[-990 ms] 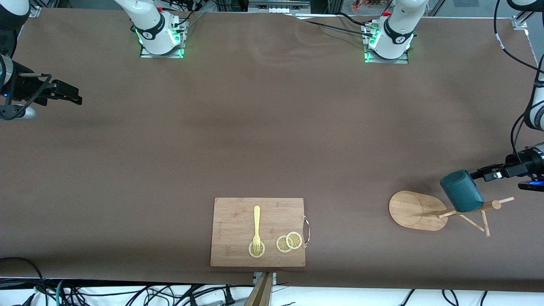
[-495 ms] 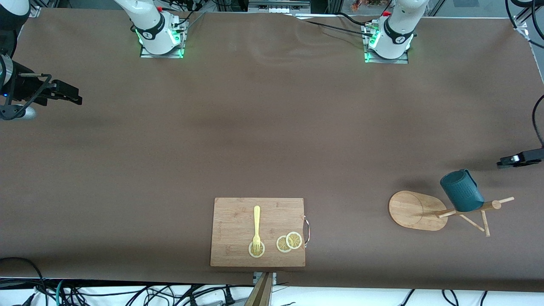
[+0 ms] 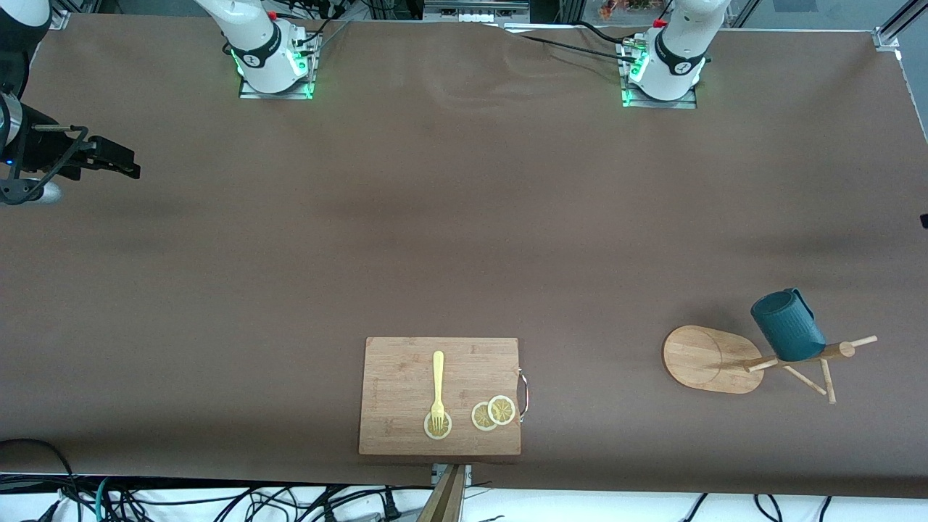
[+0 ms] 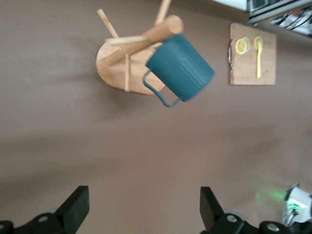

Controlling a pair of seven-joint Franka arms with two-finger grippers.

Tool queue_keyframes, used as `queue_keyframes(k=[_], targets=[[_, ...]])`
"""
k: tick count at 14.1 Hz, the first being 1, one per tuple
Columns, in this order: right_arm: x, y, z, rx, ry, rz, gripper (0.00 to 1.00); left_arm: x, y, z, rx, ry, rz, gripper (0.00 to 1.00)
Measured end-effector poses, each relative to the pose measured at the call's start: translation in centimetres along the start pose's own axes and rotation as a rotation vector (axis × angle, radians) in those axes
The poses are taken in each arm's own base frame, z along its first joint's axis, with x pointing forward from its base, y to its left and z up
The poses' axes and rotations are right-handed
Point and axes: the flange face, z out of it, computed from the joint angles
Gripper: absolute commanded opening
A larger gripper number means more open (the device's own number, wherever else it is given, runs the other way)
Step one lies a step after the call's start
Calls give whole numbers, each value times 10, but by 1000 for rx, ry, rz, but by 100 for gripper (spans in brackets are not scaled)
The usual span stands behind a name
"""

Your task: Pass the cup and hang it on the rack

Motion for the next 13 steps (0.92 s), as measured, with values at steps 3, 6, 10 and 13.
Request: queue_keyframes(k=[3, 6, 10, 13], targets=[[0, 0, 0, 0, -2, 0, 100, 1, 64, -10, 114, -36, 9, 100], [-1, 0, 0, 0, -5, 0, 100, 7, 125, -6, 202, -60, 23, 100], [-1, 0, 0, 0, -6, 0, 100, 1, 228, 21, 330, -86, -42, 100], [-1, 0, 0, 1, -6, 0, 100, -18, 280, 46, 392, -60, -62, 100]])
